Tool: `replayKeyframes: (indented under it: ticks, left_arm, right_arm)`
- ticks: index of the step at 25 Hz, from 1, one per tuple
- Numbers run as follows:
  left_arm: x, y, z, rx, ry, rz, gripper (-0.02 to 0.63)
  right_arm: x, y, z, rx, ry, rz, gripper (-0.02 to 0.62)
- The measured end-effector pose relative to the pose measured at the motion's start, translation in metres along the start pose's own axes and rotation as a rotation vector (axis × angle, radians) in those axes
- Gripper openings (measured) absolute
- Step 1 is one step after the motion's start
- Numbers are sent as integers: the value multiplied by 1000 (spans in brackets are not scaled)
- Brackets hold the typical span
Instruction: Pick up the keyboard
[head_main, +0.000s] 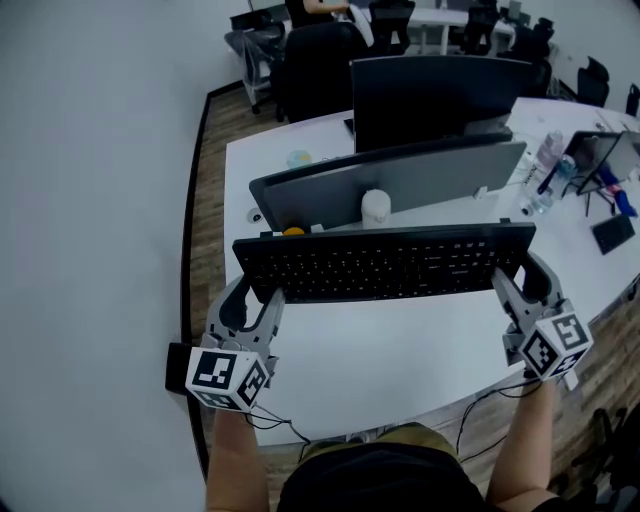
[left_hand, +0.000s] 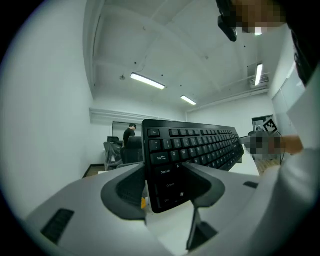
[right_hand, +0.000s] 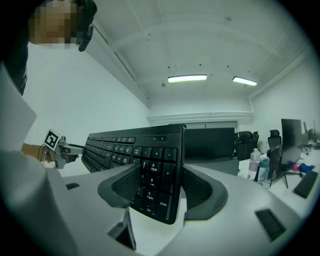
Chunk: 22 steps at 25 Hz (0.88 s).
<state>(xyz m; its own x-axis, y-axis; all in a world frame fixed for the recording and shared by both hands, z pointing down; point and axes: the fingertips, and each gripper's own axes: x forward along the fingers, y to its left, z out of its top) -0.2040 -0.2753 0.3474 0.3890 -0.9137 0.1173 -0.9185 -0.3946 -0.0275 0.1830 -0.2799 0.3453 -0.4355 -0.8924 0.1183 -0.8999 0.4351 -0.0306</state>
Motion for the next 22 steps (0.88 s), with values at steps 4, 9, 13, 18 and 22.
replayKeyframes:
  ticks: [4, 9, 13, 18, 22]
  left_arm:
    - [-14, 3, 45, 51, -81, 11, 225]
    - [-20, 1, 105, 119, -127, 24, 225]
    - [-36, 1, 136, 158, -191, 36, 225]
    - [-50, 1, 158, 178, -235, 57, 225]
    - [-59, -5, 170, 193, -252, 63, 225]
  right_arm:
    - [-12, 10, 40, -36, -85, -5, 262]
    - [-19, 8, 91, -63, -153, 1, 262]
    - [-31, 18, 118, -86, -216, -1, 262]
    - [-43, 27, 143, -118, -275, -6, 261]
    - [-53, 28, 157, -137, -317, -9, 262]
